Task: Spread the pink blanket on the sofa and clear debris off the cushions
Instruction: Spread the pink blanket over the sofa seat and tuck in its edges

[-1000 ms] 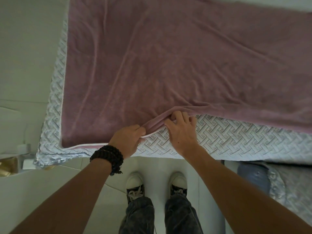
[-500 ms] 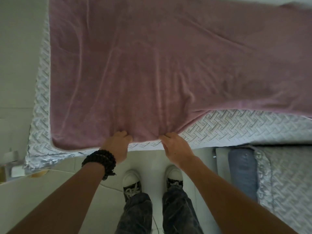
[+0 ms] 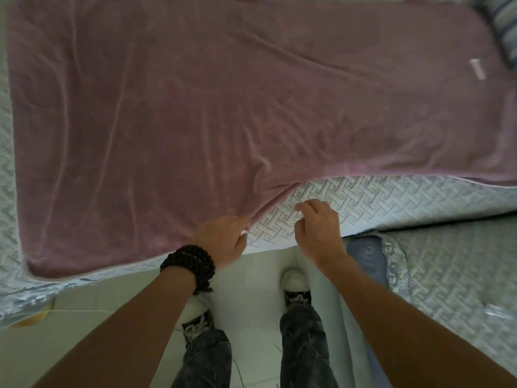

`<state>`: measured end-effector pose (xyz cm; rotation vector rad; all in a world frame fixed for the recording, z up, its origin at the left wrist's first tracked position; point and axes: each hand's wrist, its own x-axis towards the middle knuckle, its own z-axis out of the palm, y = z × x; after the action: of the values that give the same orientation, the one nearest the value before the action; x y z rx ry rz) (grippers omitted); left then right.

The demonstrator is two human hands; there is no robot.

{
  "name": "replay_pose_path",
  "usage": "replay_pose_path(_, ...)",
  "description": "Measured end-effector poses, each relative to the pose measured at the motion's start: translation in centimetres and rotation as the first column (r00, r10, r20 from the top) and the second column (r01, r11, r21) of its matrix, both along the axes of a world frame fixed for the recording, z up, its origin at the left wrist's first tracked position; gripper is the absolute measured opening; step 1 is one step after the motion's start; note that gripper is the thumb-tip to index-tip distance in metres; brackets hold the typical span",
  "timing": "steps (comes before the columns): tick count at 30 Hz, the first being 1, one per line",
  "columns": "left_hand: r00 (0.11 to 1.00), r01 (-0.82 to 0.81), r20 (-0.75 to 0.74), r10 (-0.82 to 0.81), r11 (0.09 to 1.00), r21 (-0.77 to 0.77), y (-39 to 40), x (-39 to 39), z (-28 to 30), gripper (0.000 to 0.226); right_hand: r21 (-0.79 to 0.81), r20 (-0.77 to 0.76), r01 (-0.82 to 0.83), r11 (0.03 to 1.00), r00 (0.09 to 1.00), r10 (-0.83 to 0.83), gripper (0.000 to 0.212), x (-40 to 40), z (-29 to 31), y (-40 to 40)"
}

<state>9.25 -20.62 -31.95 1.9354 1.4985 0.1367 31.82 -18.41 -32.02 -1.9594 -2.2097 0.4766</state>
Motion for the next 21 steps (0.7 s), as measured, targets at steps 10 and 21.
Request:
replay_pose_path(10, 0.974, 0.024, -0.227, 0.006, 0.991, 0.129, 5.6, 8.3, -1.4, 0.049, -0.046, -0.048, -0.146, 0.988, 0.988, 0.144, 0.050, 5.5, -1.8, 6.4)
replay_pose_path(21, 0.907, -0.178, -0.354, 0.228, 0.970, 0.167, 10.2, 10.8, -1.5, 0.017, 0.013, 0.047, -0.401, 0.916, 0.915, 0.400, 0.034, 6.7, -2.5, 14.7)
